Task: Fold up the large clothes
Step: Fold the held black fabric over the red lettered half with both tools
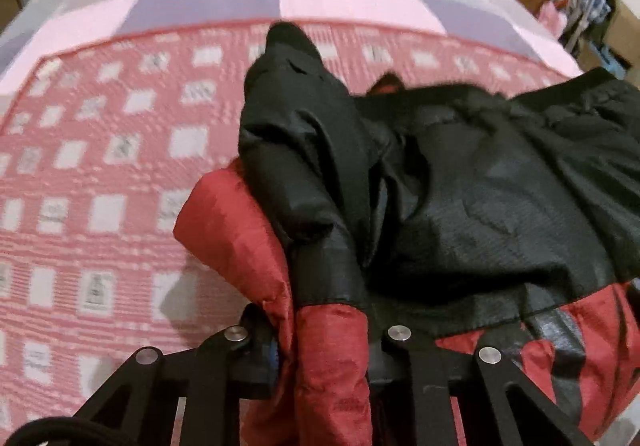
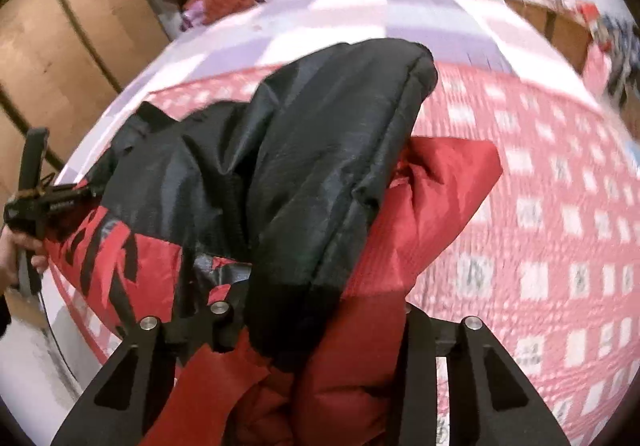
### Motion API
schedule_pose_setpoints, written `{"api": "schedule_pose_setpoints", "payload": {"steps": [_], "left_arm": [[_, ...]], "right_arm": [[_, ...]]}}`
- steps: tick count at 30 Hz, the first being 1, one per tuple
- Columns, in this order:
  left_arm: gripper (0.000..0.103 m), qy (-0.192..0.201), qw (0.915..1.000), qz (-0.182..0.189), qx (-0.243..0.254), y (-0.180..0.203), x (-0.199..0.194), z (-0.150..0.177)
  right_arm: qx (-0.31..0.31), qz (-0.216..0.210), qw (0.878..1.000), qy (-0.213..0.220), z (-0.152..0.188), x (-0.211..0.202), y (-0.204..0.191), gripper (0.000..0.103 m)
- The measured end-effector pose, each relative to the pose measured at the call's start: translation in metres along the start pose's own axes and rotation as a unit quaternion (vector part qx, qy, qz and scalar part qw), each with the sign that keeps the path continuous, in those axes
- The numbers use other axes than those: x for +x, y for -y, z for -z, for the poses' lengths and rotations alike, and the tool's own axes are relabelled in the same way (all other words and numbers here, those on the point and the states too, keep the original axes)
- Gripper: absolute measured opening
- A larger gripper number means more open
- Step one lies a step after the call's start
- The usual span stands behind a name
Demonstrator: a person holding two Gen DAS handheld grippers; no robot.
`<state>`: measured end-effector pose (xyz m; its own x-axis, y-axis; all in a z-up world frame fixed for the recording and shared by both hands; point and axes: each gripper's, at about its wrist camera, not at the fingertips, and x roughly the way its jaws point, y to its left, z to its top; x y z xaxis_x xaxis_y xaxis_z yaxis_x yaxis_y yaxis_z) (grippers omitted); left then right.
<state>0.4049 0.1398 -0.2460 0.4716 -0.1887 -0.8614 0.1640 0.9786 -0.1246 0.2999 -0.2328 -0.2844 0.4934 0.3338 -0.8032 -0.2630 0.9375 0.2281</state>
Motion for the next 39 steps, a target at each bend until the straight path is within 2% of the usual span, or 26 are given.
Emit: {"api": "schedule_pose_setpoints", "payload": {"steps": [4,7,10,15,18,19,21,23,24,25,27,29,32,35,38,39], "left_arm": [[0.021,0.028,0.9996,-0.006,-0.007,-0.014,-0.054,0.004],[0.021,0.053,0.9981,-0.031,-0.007,-0.026,-0.103,0.012],[0.021,0.069,0.9960,-0.055,-0.013,-0.058,-0.131,0.026],[0.021,0.079,0.9928,-0.084,-0.034,-0.118,-0.145,0.063],[0.024,0.063,0.9933,-0.089,-0.040,-0.154,-0.119,0.088],[0.027,0.045,0.9937,-0.091,-0.047,-0.173,-0.097,0.103],[0.031,-0.001,0.9937,-0.084,-0.075,-0.204,-0.055,0.130],[0.045,-0.057,0.9915,-0.079,-0.086,-0.224,-0.004,0.159],[0.049,-0.038,0.9928,-0.064,-0.094,-0.232,0.001,0.169],[0.058,-0.017,0.9926,-0.060,-0.104,-0.238,0.000,0.172],[0.063,0.004,0.9927,-0.046,-0.111,-0.248,-0.003,0.174],[0.068,0.010,0.9942,-0.033,-0.102,-0.258,-0.007,0.177],[0.068,0.015,0.9938,0.000,-0.110,-0.278,-0.024,0.173],[0.068,0.042,0.9944,-0.005,-0.097,-0.288,-0.056,0.169],[0.065,0.052,0.9952,-0.053,-0.063,-0.286,-0.079,0.163],[0.065,0.054,0.9953,-0.056,-0.058,-0.283,-0.083,0.160]], "right_arm": [[-0.042,0.002,0.999,0.033,-0.010,-0.022,-0.025,0.042],[-0.062,-0.018,0.996,0.056,-0.018,-0.040,-0.054,0.042],[-0.084,-0.038,0.993,0.079,-0.024,-0.057,-0.085,0.042],[-0.108,-0.067,0.986,0.107,-0.020,-0.065,-0.150,0.042],[-0.105,-0.071,0.986,0.106,-0.003,-0.044,-0.186,0.042],[-0.101,-0.070,0.987,0.101,0.003,-0.033,-0.194,0.042],[-0.068,-0.073,0.993,0.063,0.022,0.009,-0.201,0.043],[-0.033,-0.066,0.997,0.010,0.040,0.053,-0.201,0.046],[-0.006,-0.056,0.998,-0.038,0.054,0.082,-0.195,0.051],[0.025,-0.041,0.997,-0.063,0.066,0.101,-0.183,0.058],[0.074,-0.062,0.994,-0.054,0.076,0.105,-0.163,0.061],[0.063,-0.055,0.995,-0.057,0.074,0.101,-0.167,0.062],[0.062,-0.046,0.994,-0.082,0.064,0.100,-0.171,0.062],[0.082,-0.043,0.990,-0.107,0.047,0.086,-0.164,0.062],[0.092,-0.026,0.989,-0.113,0.052,0.054,-0.158,0.067],[0.096,-0.007,0.989,-0.111,0.053,0.042,-0.155,0.069]]}}
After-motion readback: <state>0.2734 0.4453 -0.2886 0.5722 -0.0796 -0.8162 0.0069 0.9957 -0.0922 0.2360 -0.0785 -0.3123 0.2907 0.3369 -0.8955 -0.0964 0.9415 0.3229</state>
